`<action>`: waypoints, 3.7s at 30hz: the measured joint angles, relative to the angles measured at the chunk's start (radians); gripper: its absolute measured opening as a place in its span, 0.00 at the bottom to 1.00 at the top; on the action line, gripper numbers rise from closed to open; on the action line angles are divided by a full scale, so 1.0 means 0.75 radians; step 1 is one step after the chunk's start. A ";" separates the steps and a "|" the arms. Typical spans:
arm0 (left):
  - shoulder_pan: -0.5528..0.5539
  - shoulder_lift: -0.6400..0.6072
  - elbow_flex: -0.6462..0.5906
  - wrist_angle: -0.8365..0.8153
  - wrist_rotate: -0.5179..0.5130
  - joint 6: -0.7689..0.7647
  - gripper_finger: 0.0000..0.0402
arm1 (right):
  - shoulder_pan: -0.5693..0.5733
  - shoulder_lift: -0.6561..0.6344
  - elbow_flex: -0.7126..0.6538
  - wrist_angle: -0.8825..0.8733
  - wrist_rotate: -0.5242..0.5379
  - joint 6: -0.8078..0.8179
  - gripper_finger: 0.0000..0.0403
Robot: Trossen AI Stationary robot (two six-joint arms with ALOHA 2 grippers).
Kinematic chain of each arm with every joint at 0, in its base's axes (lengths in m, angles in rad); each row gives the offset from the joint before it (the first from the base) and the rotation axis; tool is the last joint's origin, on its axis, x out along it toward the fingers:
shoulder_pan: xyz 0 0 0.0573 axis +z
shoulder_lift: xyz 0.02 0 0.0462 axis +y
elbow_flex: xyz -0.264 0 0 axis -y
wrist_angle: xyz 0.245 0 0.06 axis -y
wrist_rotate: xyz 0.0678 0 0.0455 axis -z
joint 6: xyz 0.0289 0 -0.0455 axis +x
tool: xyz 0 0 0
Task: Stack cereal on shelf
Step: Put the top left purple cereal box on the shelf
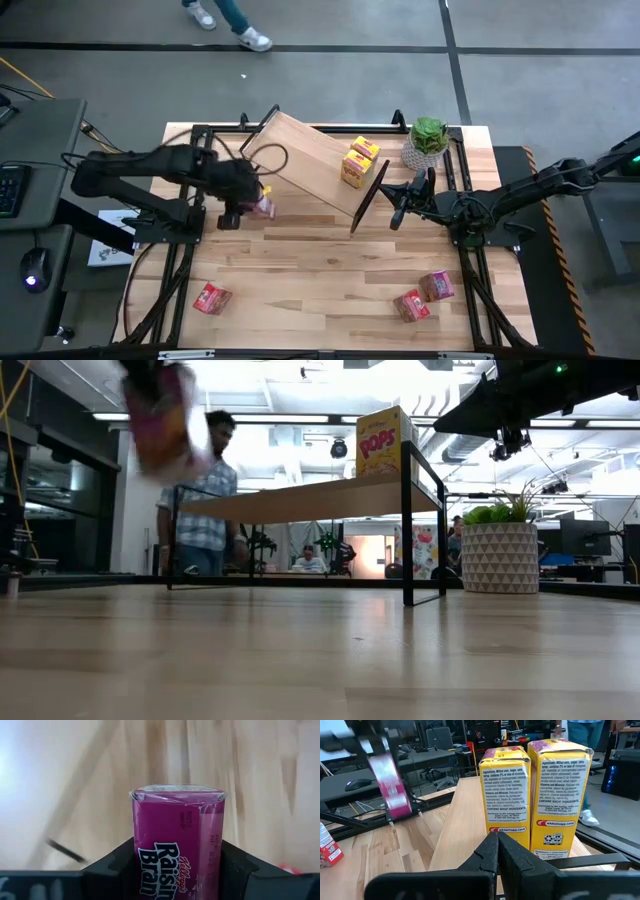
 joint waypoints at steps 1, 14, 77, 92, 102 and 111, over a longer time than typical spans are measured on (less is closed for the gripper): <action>-0.011 0.000 0.054 0.009 -0.053 0.019 0.45 | 0.000 0.000 0.000 0.000 0.000 0.000 0.00; 0.189 0.485 0.658 0.029 -0.238 0.499 0.45 | -0.018 0.000 0.000 0.006 0.024 -0.009 0.00; 0.372 0.899 0.858 0.196 -0.156 0.883 0.50 | -0.052 0.000 0.000 -0.035 -0.082 0.070 0.00; 0.352 0.899 0.858 0.279 -0.293 0.962 0.64 | -0.052 0.000 0.000 -0.034 -0.082 0.070 0.00; 0.350 0.899 0.858 0.295 -0.385 0.999 0.65 | -0.052 0.000 0.000 -0.035 -0.082 0.070 0.00; 0.331 0.897 0.857 0.293 -0.494 1.010 0.65 | -0.052 0.000 0.000 -0.035 -0.082 0.070 0.00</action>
